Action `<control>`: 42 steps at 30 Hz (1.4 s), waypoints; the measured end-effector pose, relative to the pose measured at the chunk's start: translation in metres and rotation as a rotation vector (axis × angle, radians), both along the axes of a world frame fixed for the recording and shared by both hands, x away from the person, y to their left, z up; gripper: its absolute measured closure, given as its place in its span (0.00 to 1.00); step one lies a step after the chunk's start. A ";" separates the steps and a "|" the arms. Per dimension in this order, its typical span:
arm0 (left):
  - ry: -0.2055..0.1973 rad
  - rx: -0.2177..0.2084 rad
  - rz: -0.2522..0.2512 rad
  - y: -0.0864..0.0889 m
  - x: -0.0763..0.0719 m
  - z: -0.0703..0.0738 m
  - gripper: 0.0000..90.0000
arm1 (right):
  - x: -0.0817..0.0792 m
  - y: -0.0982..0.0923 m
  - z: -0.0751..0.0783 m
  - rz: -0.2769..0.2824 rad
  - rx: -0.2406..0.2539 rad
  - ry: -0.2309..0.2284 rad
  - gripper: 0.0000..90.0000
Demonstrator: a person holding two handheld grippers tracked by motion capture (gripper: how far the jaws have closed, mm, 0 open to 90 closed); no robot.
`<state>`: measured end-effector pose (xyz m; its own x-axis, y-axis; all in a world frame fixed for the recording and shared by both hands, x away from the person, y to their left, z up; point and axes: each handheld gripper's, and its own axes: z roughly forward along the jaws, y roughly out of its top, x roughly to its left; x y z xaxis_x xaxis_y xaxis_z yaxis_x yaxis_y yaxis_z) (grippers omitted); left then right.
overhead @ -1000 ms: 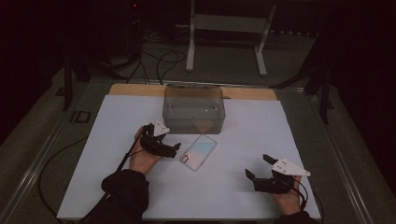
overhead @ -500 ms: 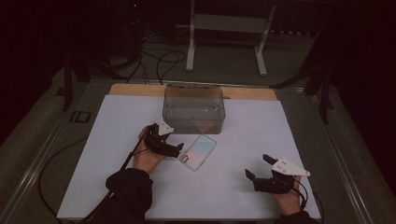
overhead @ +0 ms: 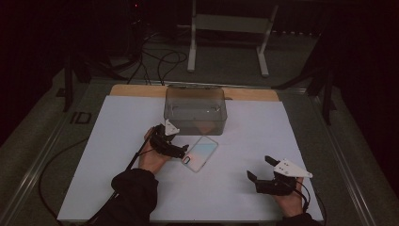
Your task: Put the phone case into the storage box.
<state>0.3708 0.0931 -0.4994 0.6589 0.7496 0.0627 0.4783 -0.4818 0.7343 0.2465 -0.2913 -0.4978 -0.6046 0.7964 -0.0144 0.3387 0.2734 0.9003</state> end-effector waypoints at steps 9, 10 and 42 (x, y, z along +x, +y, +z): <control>0.022 -0.003 -0.004 -0.009 0.001 -0.002 0.04 | 0.000 0.000 0.000 0.001 0.002 -0.001 0.10; 0.025 -0.003 -0.007 -0.009 0.002 -0.002 0.04 | 0.000 0.000 0.000 0.001 0.001 0.000 0.10; 0.301 -0.002 -0.082 -0.038 0.011 -0.012 0.91 | 0.000 0.000 0.000 0.002 -0.003 0.002 0.10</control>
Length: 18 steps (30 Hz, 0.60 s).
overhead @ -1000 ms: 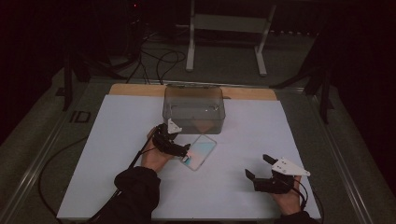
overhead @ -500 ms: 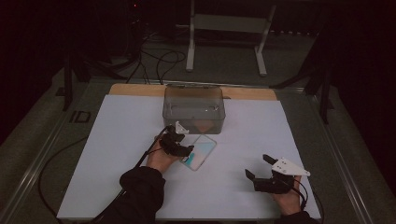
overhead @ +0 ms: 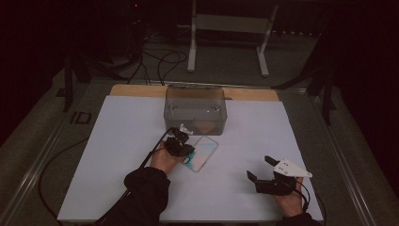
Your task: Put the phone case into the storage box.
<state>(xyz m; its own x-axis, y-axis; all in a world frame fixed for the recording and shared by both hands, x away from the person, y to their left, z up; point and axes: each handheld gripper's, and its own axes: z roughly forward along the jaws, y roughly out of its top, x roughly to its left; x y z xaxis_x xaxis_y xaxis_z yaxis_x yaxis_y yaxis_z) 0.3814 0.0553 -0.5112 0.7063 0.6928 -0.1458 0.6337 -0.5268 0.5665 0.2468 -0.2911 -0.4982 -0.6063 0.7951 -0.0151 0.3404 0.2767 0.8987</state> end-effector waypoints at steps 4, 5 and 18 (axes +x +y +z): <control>0.019 0.002 0.014 0.001 0.003 0.001 0.96 | 0.000 0.000 0.000 0.004 0.000 -0.003 0.10; 0.021 0.002 0.014 0.001 0.003 0.001 0.96 | 0.000 0.000 0.000 0.003 0.000 -0.003 0.10; -0.019 0.025 0.024 -0.002 -0.001 0.002 0.99 | 0.001 0.000 0.000 -0.001 0.006 0.004 0.10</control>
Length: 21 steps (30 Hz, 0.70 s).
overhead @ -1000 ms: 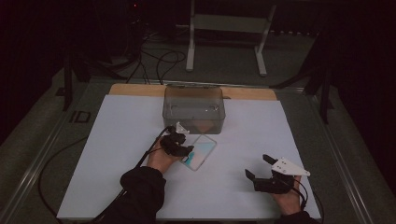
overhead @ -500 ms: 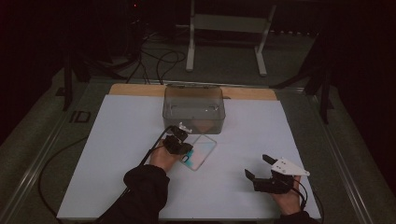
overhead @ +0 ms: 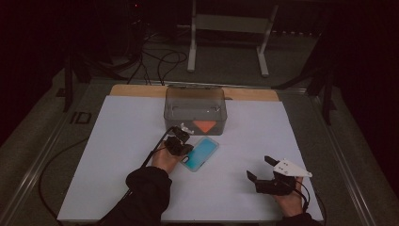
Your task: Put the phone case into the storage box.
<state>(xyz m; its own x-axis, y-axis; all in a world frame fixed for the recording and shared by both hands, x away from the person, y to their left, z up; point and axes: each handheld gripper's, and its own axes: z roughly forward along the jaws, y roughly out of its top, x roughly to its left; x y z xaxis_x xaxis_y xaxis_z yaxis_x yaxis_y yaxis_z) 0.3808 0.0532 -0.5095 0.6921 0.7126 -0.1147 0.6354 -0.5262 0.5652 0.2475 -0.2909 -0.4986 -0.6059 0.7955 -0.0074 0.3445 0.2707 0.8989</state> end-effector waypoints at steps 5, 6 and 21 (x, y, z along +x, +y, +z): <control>-0.015 -0.015 -0.002 0.002 -0.004 0.002 0.99 | 0.000 0.000 0.000 0.000 0.001 0.001 0.10; -0.019 -0.019 -0.003 0.003 -0.005 0.003 0.99 | 0.000 0.000 0.000 -0.001 0.001 0.002 0.10; -0.108 -0.091 0.060 0.034 -0.024 0.023 0.99 | 0.003 0.002 -0.001 0.006 0.036 0.037 0.10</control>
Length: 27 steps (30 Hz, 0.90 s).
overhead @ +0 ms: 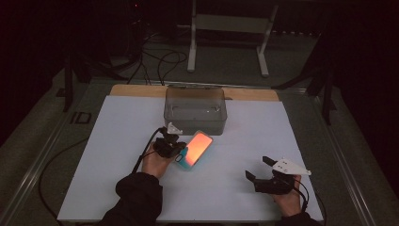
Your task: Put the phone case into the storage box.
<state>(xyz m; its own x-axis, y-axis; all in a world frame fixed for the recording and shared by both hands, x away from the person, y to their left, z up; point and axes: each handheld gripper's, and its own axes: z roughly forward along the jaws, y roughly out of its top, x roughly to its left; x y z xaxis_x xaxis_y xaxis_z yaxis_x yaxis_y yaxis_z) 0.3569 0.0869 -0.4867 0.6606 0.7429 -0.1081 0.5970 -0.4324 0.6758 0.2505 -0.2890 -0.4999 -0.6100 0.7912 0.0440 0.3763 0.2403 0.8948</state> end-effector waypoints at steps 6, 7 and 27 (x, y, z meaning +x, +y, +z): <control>-0.063 -0.048 0.050 0.016 -0.008 0.011 0.99 | 0.001 0.002 0.000 -0.006 0.008 0.018 0.10; -0.071 -0.056 0.055 0.019 -0.010 0.012 0.99 | 0.002 0.002 0.000 -0.010 0.009 0.022 0.10; -0.208 -0.103 0.129 0.047 -0.034 0.022 0.99 | 0.017 0.016 0.009 -0.020 0.043 0.064 0.10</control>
<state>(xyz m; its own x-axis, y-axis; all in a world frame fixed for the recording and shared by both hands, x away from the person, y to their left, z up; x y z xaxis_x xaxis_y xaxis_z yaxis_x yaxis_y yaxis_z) 0.3232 0.1335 -0.4647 0.5773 0.8144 -0.0597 0.4862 -0.2841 0.8264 0.2679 -0.2728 -0.4910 -0.5886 0.8000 0.1168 0.4379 0.1940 0.8779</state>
